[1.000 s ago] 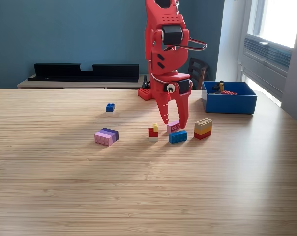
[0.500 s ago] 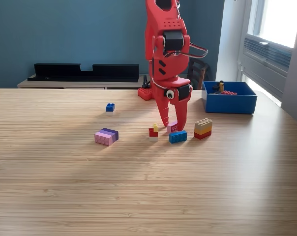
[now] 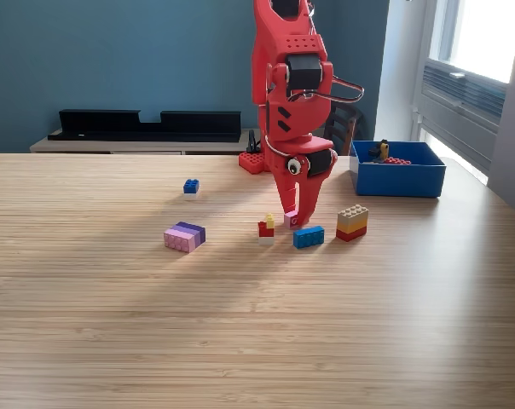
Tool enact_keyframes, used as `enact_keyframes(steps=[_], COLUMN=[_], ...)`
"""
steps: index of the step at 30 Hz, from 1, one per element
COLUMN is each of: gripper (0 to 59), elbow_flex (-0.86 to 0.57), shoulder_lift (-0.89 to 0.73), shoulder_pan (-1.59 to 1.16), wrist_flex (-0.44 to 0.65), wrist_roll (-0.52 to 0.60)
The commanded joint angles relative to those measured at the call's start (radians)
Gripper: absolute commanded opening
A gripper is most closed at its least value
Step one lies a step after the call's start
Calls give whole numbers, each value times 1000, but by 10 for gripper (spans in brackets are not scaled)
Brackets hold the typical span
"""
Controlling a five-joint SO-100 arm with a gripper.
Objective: Grasp a lego block and put it in the bin.
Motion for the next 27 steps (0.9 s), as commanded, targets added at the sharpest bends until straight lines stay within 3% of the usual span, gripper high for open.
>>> enact_keyframes(steps=[1,6,12,15,27], gripper=[0,0,0,0,0], elbow_flex=[-66,-152,-436,-491,-462], shoulder_lift=[17,23,38,100,333], shoulder_pan=[-11,-29,-87,-140,-607], wrist_flex=[32,204,485,538,647], wrist_roll=[72,167,313,377,598])
